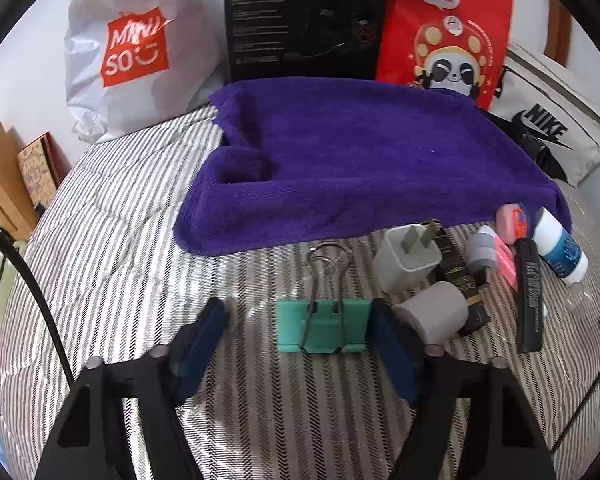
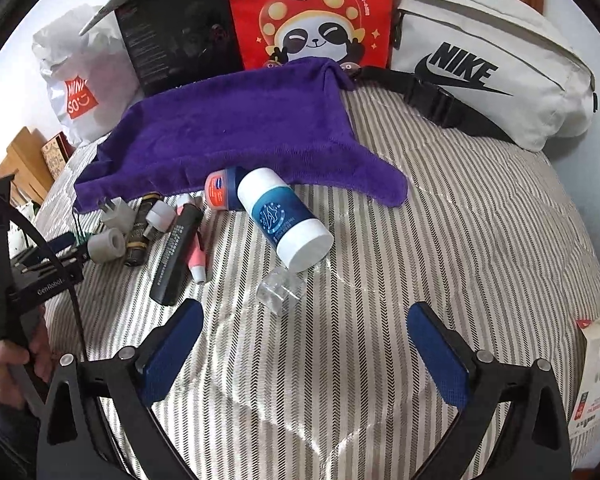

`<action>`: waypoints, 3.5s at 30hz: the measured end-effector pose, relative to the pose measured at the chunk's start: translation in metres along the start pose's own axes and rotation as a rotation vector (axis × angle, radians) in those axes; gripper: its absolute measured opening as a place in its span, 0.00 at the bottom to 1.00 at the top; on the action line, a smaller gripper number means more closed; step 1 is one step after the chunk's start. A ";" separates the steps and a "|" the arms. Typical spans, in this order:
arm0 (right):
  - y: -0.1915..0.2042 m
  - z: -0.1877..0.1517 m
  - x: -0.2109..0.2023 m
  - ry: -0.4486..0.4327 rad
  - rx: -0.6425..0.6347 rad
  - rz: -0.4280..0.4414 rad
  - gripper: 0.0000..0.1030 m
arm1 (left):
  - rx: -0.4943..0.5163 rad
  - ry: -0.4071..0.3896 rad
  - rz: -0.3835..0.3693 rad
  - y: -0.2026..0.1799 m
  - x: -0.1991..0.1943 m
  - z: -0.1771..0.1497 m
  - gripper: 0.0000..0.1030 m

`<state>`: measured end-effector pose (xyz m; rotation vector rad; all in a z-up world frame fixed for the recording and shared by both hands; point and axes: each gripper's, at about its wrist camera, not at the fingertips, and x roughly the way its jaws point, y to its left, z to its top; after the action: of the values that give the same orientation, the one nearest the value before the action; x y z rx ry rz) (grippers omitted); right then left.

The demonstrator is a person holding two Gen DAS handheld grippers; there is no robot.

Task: Organize rigid objects
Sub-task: 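Grasp the green binder clip with left gripper while right gripper grasps the clear cap, then carry the clip toward the purple towel with left gripper while right gripper sets cap there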

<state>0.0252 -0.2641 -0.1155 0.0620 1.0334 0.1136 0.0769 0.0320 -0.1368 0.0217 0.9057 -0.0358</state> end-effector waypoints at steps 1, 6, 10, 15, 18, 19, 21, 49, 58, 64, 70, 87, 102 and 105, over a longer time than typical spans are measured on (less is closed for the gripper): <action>-0.001 -0.001 0.002 -0.001 -0.003 0.007 0.97 | 0.005 -0.004 0.000 -0.001 -0.001 0.000 0.54; 0.002 -0.007 0.010 0.000 -0.039 0.026 0.86 | 0.033 -0.013 -0.002 -0.007 -0.002 0.001 0.39; 0.003 -0.007 0.018 -0.011 -0.046 0.028 0.76 | 0.022 -0.012 -0.016 -0.006 -0.002 0.001 0.39; 0.006 -0.004 0.032 -0.021 -0.046 0.029 0.62 | 0.021 -0.011 -0.017 -0.005 -0.002 0.001 0.39; 0.012 -0.004 0.034 -0.034 -0.088 -0.007 0.45 | 0.020 -0.010 -0.018 -0.005 -0.002 0.002 0.39; 0.014 -0.004 0.034 -0.036 -0.102 -0.015 0.42 | 0.020 -0.010 -0.018 -0.005 -0.002 0.002 0.39; 0.016 -0.004 0.032 -0.037 -0.125 -0.009 0.29 | 0.020 -0.010 -0.018 -0.005 -0.002 0.001 0.39; 0.027 0.023 -0.005 -0.083 -0.153 0.075 0.29 | -0.073 -0.006 -0.013 0.035 -0.021 -0.001 0.39; 0.033 0.066 -0.012 -0.154 -0.180 0.126 0.29 | -0.096 -0.037 -0.012 0.052 -0.036 0.031 0.38; 0.028 0.095 -0.003 -0.183 -0.172 0.130 0.29 | -0.083 -0.053 -0.030 0.052 -0.034 0.060 0.39; 0.015 0.130 0.021 -0.183 -0.141 0.121 0.29 | -0.068 -0.061 -0.071 0.043 -0.020 0.094 0.39; 0.020 0.218 0.126 -0.070 -0.153 0.070 0.29 | -0.076 0.008 -0.135 0.026 0.060 0.156 0.38; 0.025 0.227 0.175 0.067 -0.178 0.040 0.31 | -0.075 0.048 -0.140 0.028 0.086 0.161 0.39; 0.028 0.229 0.178 0.077 -0.187 0.048 0.47 | -0.075 0.053 -0.143 0.026 0.090 0.162 0.39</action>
<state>0.3106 -0.2140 -0.1477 -0.0883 1.0946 0.2576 0.2606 0.0506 -0.1078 -0.1119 0.9597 -0.1348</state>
